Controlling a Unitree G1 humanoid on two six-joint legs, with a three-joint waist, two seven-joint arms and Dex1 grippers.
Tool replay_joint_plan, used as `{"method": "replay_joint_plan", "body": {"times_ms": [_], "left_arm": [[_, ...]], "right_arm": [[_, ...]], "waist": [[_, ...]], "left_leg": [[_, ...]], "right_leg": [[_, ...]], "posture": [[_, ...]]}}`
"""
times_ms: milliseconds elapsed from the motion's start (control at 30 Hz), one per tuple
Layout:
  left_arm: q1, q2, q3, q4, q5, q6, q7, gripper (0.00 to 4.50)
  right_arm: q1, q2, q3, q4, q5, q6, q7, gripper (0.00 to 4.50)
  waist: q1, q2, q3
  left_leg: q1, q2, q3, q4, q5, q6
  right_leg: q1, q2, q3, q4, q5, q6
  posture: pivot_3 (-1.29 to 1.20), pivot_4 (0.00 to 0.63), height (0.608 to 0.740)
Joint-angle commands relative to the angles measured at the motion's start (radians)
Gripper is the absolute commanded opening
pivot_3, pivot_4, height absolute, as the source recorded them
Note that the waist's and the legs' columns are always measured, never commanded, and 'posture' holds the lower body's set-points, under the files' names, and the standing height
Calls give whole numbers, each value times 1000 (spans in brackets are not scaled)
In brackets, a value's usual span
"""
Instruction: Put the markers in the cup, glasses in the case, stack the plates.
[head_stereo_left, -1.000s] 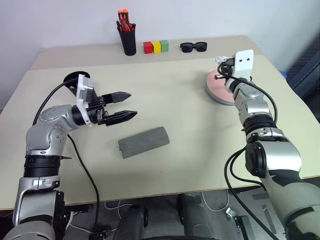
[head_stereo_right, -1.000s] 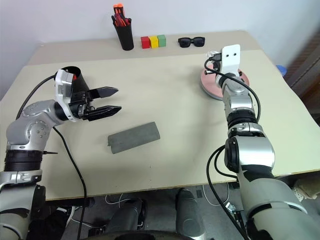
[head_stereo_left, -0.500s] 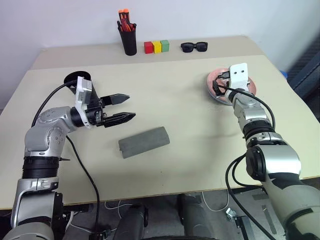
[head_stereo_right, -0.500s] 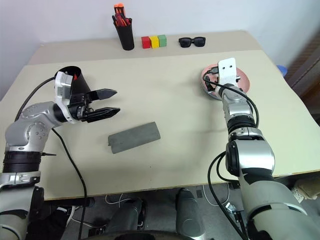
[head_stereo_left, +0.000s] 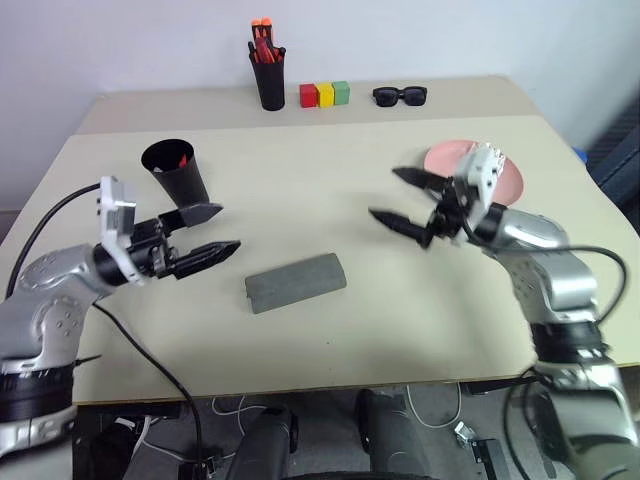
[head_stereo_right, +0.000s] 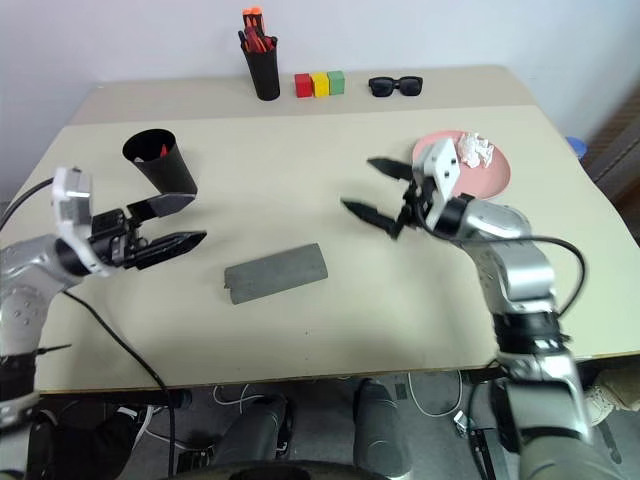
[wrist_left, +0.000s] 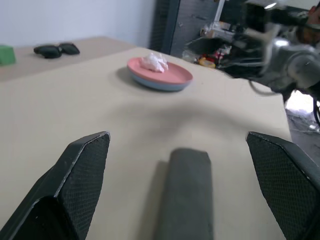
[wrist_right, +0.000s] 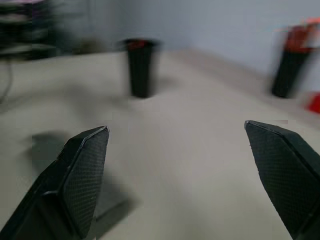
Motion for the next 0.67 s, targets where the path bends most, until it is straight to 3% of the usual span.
{"method": "replay_joint_plan", "body": {"times_ms": [33, 267, 667], "left_arm": [[68, 31, 73, -64, -21, -38, -22, 4500], [120, 30, 40, -66, 11, -99, -36, 4500], [120, -12, 0, 23, 47, -212, -63, 4500]], "right_arm": [[78, -83, -32, -116, 63, 24, 104, 4436], [139, -166, -85, -39, 14, -65, 170, 4436], [167, -231, -120, -72, 18, -13, 149, 4436]], "waist": [[2, 0, 0], [14, -1, 0], [30, -1, 0]], "left_leg": [[0, 0, 0, 0, 0, 0], [1, 0, 2, 1, 0, 0], [1, 0, 3, 1, 0, 0]], "right_leg": [[0, 0, 0, 0, 0, 0], [2, 0, 0, -1, 0, 0], [2, -1, 0, -1, 0, 0]], "posture": [[0, 150, 740], [0, 150, 740], [0, 150, 740]]}}
